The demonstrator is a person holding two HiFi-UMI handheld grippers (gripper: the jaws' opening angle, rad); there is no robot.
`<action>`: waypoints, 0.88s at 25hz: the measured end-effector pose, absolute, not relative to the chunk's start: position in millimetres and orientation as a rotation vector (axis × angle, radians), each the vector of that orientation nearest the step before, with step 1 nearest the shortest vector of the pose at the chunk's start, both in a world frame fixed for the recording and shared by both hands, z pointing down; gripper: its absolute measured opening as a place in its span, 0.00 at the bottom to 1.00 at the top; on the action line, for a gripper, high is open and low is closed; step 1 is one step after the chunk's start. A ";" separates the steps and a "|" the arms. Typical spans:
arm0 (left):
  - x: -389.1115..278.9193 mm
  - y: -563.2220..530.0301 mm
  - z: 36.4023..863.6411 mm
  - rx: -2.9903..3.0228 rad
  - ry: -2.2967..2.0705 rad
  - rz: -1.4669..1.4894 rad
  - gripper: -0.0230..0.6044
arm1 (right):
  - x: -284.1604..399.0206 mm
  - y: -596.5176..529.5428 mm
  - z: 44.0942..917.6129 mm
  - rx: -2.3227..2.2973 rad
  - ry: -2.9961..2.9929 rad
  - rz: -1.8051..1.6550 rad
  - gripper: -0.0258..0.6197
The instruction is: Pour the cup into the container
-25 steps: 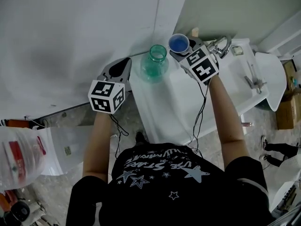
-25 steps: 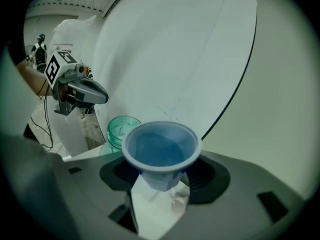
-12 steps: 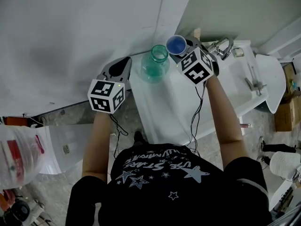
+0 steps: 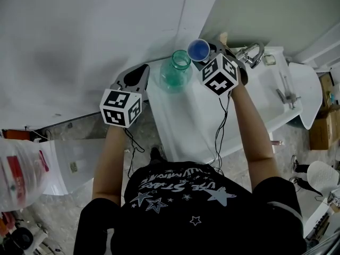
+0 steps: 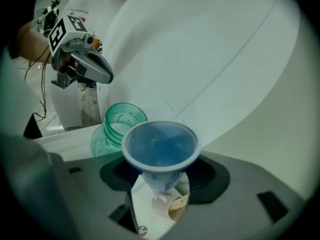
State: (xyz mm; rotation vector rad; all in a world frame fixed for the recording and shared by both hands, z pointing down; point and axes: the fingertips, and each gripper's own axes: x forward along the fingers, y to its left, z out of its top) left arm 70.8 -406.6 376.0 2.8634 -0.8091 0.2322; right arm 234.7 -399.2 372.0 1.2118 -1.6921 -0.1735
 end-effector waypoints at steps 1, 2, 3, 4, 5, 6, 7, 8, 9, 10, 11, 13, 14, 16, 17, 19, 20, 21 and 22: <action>70.6 -407.4 376.0 2.864 -0.810 0.232 0.06 | 235.1 -399.4 371.9 1.210 -1.688 -0.177 0.45; 70.4 -408.4 375.8 2.863 -0.812 0.232 0.06 | 235.7 -399.8 371.7 1.208 -1.681 -0.183 0.45; 70.0 -409.4 375.6 2.862 -0.815 0.230 0.06 | 236.3 -400.3 371.4 1.205 -1.674 -0.191 0.45; 69.5 -410.0 375.4 2.859 -0.818 0.228 0.06 | 236.7 -400.6 371.3 1.202 -1.666 -0.198 0.45; 69.1 -410.3 375.3 2.857 -0.821 0.225 0.06 | 237.0 -400.7 371.3 1.199 -1.659 -0.205 0.45; 68.7 -410.2 375.3 2.857 -0.822 0.223 0.06 | 237.1 -400.8 371.2 1.196 -1.651 -0.212 0.45; 68.4 -409.9 375.3 2.856 -0.823 0.222 0.06 | 236.9 -400.9 371.1 1.194 -1.644 -0.220 0.45; 68.2 -409.7 375.2 2.856 -0.824 0.219 0.06 | 236.6 -401.0 370.7 1.191 -1.635 -0.229 0.45; 68.2 -409.6 375.0 2.854 -0.825 0.215 0.06 | 236.3 -401.3 370.2 1.189 -1.627 -0.238 0.45; 68.4 -409.6 374.6 2.852 -0.826 0.210 0.06 | 235.9 -401.6 369.7 1.187 -1.622 -0.245 0.45; 68.9 -409.6 374.0 2.850 -0.825 0.205 0.06 | 235.4 -402.1 369.3 1.185 -1.619 -0.249 0.45; 70.0 -409.6 372.6 2.849 -0.823 0.199 0.06 | 234.2 -403.0 368.9 1.181 -1.615 -0.255 0.45; 70.4 -409.6 372.0 2.850 -0.822 0.197 0.06 | 233.8 -403.5 368.9 1.180 -1.611 -0.258 0.45; 71.3 -409.4 371.1 2.852 -0.818 0.194 0.06 | 233.8 -403.9 369.0 1.176 -1.600 -0.266 0.45; 71.6 -409.2 370.8 2.852 -0.816 0.193 0.06 | 233.9 -403.9 369.0 1.174 -1.595 -0.270 0.45; 72.1 -408.6 370.4 2.853 -0.814 0.192 0.06 | 234.4 -403.9 368.9 1.169 -1.584 -0.278 0.45; 72.3 -408.3 370.4 2.854 -0.813 0.191 0.06 | 234.6 -404.0 368.7 1.167 -1.579 -0.284 0.45; 72.3 -408.0 370.5 2.854 -0.812 0.191 0.06 | 234.7 -404.1 368.3 1.166 -1.573 -0.290 0.45; 72.2 -407.8 370.4 2.854 -0.812 0.191 0.06 | 234.8 -404.1 367.9 1.165 -1.568 -0.296 0.45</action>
